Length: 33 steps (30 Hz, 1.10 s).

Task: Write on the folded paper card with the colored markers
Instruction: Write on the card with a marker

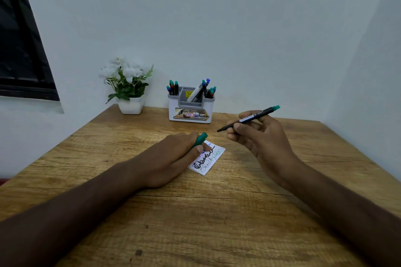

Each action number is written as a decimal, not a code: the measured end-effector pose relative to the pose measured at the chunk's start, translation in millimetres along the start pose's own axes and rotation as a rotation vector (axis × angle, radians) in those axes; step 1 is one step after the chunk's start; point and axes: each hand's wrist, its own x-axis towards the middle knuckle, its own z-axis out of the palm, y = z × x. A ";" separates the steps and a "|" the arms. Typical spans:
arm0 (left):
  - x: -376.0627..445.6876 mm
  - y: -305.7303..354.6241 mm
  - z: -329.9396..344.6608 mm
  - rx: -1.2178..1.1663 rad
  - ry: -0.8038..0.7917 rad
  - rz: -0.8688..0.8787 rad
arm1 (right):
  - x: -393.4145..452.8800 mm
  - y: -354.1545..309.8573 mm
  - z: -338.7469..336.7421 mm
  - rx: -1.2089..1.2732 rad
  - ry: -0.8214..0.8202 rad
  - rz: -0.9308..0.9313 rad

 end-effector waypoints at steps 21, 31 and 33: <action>2.6 1.3 4.0 0.126 0.000 -0.009 | -8.4 6.4 11.3 -0.124 -0.145 -0.054; 0.3 10.1 6.4 0.157 0.016 -0.045 | -10.8 12.3 17.4 -0.267 -0.206 -0.012; -0.2 10.9 5.8 0.174 0.027 -0.040 | -10.5 12.3 18.1 -0.258 -0.208 0.020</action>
